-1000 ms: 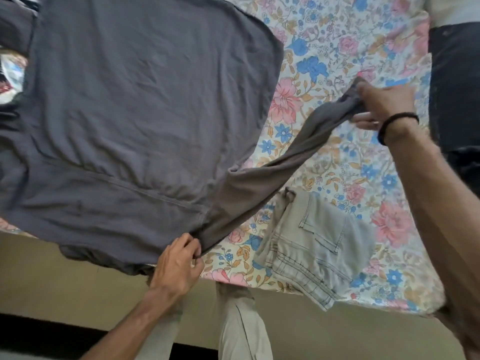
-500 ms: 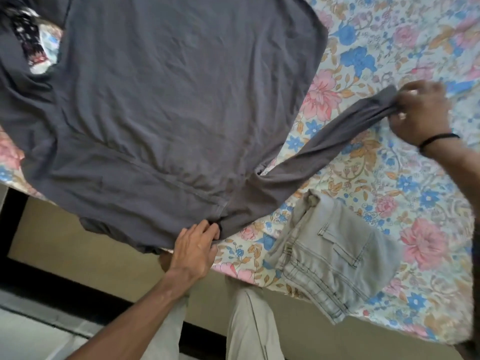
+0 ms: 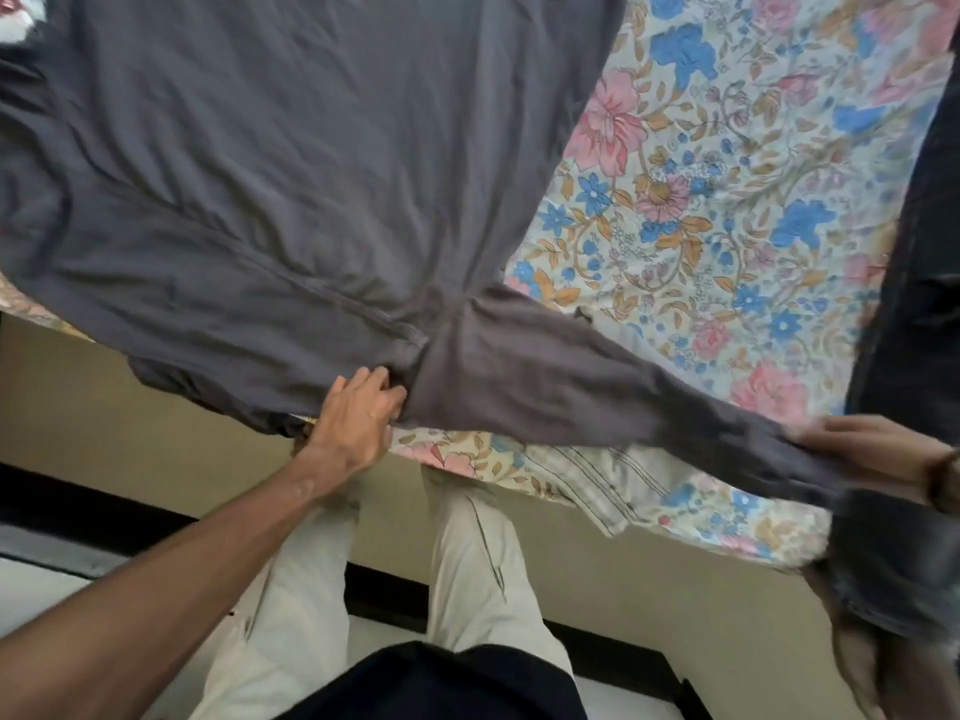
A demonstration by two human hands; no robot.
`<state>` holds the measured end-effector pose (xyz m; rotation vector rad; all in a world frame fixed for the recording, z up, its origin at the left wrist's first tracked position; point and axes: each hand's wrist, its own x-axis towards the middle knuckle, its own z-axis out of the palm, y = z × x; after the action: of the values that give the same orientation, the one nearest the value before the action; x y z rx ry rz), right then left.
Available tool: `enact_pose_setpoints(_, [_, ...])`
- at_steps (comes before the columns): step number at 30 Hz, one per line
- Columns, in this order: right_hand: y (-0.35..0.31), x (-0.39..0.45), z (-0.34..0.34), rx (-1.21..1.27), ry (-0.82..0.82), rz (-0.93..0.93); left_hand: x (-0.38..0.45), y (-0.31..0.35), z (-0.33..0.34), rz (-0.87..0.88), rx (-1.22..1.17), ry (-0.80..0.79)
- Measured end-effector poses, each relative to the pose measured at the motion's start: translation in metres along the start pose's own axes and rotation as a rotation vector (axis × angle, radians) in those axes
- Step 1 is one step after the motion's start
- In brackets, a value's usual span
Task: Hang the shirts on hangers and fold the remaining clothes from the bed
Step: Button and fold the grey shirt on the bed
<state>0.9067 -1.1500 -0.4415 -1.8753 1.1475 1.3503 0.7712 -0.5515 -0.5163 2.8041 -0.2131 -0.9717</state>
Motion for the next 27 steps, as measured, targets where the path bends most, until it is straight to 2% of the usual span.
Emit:
enact_pose_setpoints(2, [-0.010, -0.030, 0.031, -0.211, 0.043, -0.007, 0.004, 0.006, 0.003, -0.024, 0.048, -0.042])
enact_pose_setpoints(4, [-0.038, -0.025, 0.059, -0.400, 0.196, -0.114, 0.008, 0.013, 0.004, -0.054, 0.093, -0.072])
enact_pose_setpoints(7, [-0.063, -0.023, 0.106, -0.381, 0.461, -0.357, 0.014, 0.026, 0.006, -0.108, 0.146, -0.078])
enact_pose_setpoints(8, [-0.076, -0.024, 0.123, -0.351, 0.490, -0.443, 0.015, 0.029, 0.007, -0.117, 0.159, -0.072])
enact_pose_setpoints(11, [-0.120, -0.025, 0.170, -0.292, 0.462, -0.671, 0.013, 0.032, 0.005, -0.080, 0.202, -0.042])
enact_pose_setpoints(14, [-0.183, -0.023, 0.202, -0.246, 0.402, -0.822, 0.010, 0.030, 0.005, -0.003, 0.108, 0.041])
enact_pose_setpoints(17, [-0.254, -0.015, 0.213, -0.061, 0.388, -0.837, 0.003, 0.029, 0.017, -0.013, -0.092, 0.112])
enact_pose_setpoints(20, [-0.347, -0.003, 0.210, 0.200, 0.438, -0.804, -0.001, 0.015, 0.039, -0.055, -0.289, 0.251])
enact_pose_setpoints(22, [-0.406, 0.004, 0.201, 0.353, 0.429, -0.797, 0.003, 0.012, 0.050, -0.004, -0.389, 0.381])
enact_pose_setpoints(24, [-0.449, 0.007, 0.190, 0.399, 0.423, -0.790, 0.009, 0.015, 0.052, -0.011, -0.488, 0.494])
enact_pose_setpoints(27, [-0.485, 0.002, 0.174, 0.352, 0.545, -0.773, 0.002, 0.022, 0.039, -0.091, -0.590, 0.610])
